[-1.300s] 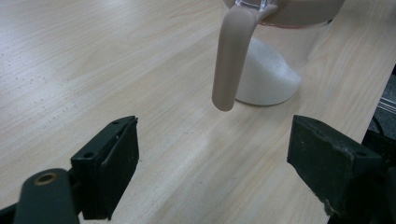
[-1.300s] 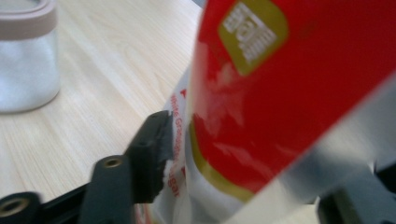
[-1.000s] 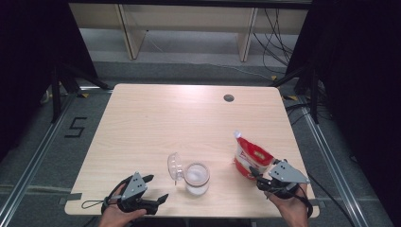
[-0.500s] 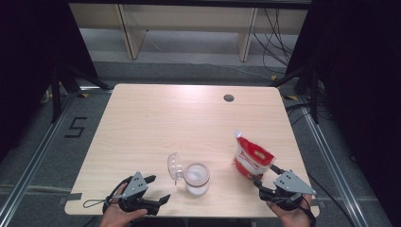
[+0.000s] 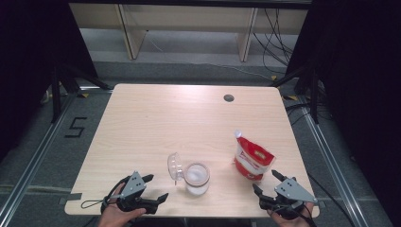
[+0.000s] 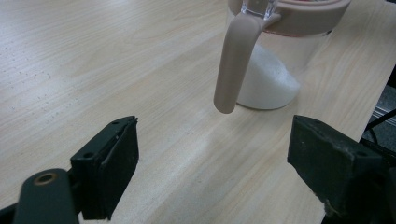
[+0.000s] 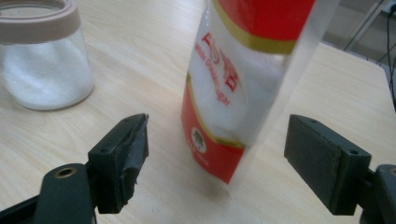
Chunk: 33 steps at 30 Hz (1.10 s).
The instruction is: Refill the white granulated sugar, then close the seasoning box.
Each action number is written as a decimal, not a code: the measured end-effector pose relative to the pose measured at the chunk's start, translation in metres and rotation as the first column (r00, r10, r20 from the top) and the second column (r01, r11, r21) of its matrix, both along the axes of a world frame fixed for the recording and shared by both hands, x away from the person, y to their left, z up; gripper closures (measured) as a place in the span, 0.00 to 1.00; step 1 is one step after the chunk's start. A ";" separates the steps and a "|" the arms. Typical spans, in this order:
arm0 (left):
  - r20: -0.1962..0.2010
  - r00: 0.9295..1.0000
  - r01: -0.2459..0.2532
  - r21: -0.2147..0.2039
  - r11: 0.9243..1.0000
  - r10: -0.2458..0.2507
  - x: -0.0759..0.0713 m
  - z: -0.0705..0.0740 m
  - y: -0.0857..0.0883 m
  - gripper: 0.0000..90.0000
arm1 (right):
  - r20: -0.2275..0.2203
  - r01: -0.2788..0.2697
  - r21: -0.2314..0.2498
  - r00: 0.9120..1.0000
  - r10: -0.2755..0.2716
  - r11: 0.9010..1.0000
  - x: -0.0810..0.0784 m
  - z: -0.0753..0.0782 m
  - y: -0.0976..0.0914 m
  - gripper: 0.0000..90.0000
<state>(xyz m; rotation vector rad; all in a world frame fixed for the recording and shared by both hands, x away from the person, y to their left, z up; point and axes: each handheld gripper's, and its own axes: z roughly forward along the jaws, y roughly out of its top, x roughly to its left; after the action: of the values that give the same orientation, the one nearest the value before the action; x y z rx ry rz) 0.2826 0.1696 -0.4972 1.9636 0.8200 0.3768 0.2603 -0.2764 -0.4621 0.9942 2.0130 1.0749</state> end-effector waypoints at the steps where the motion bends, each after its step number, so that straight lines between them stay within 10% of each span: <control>1: 0.001 1.000 0.002 0.001 1.000 -0.002 0.000 0.000 0.000 0.18 | 0.002 0.011 -0.009 1.000 -0.011 1.000 -0.002 -0.001 0.000 0.26; 22: -0.012 0.999 -0.031 -0.027 0.999 0.031 0.002 0.001 0.000 0.21 | -0.025 -0.021 -0.085 0.999 0.019 0.996 -0.011 -0.011 0.003 0.27; 33: 0.047 0.997 0.065 -0.011 0.998 -0.065 -0.007 0.005 0.002 0.80 | -0.017 -0.031 -0.085 0.999 0.029 0.996 -0.010 -0.009 0.006 0.28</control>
<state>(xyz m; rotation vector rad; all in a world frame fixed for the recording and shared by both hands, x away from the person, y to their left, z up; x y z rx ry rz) 0.2755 0.1714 -0.4923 1.9569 0.7252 0.3769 0.2499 -0.2699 -0.4712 0.9339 2.0742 0.9914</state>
